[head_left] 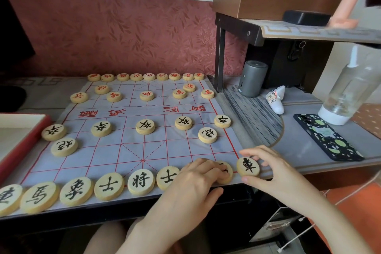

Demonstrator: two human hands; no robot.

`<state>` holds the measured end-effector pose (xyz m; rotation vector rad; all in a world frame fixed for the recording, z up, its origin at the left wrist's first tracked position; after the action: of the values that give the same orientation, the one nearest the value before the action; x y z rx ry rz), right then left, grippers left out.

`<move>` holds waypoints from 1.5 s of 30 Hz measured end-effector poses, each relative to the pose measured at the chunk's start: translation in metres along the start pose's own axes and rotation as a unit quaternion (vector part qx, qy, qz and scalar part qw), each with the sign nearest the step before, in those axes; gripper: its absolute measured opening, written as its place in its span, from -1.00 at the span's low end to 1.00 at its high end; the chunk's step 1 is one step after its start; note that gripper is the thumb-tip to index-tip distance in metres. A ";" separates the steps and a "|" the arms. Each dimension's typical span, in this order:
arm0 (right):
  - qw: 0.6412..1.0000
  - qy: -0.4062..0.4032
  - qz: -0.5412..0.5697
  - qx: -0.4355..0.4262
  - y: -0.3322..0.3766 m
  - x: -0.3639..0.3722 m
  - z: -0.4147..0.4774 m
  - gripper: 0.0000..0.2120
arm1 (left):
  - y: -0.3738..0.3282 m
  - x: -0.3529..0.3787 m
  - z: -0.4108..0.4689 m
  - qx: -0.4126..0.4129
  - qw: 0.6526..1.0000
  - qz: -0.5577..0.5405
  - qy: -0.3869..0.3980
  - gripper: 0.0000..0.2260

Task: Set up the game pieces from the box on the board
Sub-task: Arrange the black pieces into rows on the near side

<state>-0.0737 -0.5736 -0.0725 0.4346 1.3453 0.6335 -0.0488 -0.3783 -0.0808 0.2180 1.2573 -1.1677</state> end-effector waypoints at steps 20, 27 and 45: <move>0.998 0.029 -0.037 -0.050 0.028 0.014 0.005 -0.42 | 0.009 -0.024 0.005 -0.051 0.997 -0.064 -0.017 -0.63; 0.992 0.039 -0.105 -0.060 0.032 0.028 0.011 -0.48 | 0.025 -0.030 -0.005 -0.072 0.997 -0.008 0.013 -0.52; 0.998 0.037 -0.022 -0.044 0.037 -0.001 0.035 -0.61 | 0.034 -0.059 0.042 -0.060 0.997 0.028 0.024 -0.66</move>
<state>-0.0460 -0.5438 -0.0417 0.3126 1.3874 0.6752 0.0113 -0.3590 -0.0325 0.1910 1.3504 -1.0397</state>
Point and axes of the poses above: each hand's wrist, its own z-axis towards the middle knuckle, its own x-axis out of the palm, y = z × x, the point moved 3 cm from there along z, towards the middle knuckle, and after that the axes turned 1 degree about y, right-handed, at the moved point
